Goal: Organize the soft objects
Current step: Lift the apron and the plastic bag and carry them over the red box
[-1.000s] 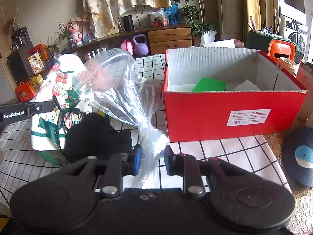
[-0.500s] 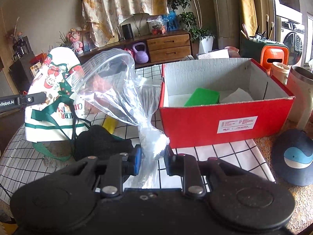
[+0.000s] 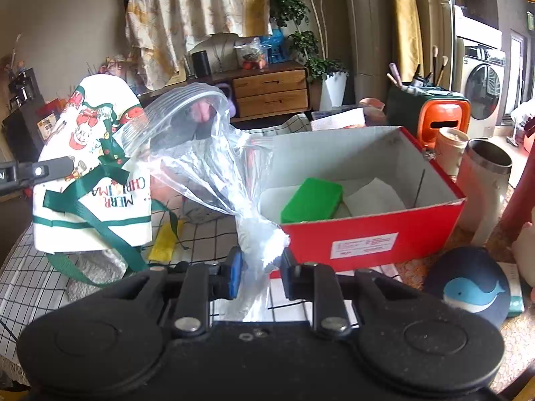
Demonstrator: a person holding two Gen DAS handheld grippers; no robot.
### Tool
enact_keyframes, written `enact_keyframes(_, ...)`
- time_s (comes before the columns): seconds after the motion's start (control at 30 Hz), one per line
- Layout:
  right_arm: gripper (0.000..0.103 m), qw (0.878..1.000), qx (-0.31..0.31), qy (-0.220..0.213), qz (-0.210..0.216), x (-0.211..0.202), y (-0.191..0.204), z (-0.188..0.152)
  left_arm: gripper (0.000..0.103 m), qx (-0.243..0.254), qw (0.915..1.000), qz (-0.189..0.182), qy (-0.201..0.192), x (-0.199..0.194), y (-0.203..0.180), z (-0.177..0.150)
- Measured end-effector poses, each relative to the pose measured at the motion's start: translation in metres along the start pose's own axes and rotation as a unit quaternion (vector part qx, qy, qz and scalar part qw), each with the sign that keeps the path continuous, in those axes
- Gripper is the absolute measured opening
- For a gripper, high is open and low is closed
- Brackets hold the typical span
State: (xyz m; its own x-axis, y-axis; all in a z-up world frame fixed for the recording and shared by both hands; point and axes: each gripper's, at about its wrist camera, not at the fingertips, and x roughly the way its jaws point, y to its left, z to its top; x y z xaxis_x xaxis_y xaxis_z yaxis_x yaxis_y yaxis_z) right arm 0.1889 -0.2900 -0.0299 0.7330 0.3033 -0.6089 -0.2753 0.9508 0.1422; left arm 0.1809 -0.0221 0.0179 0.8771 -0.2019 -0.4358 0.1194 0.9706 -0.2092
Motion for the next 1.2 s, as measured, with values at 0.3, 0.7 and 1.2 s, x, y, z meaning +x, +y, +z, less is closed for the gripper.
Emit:
enact_keyframes(0.3, 0.023, 0.999, 0.001, 0.001, -0.038, 0.005, -0.028, 0.025, 0.008, 0.025, 0.9986, -0.043, 0.020, 0.031, -0.037, 0.014)
enact_keyframes(0.7, 0.023, 0.996, -0.027, 0.012, -0.083, 0.033, -0.050, 0.050, 0.008, 0.041, 0.9954, -0.074, 0.046, 0.088, -0.076, 0.035)
enact_keyframes(1.2, 0.023, 0.990, -0.020, 0.039, -0.133, 0.095, -0.093, 0.075, 0.008, 0.023, 0.9945, -0.084, 0.058, 0.171, -0.091, 0.054)
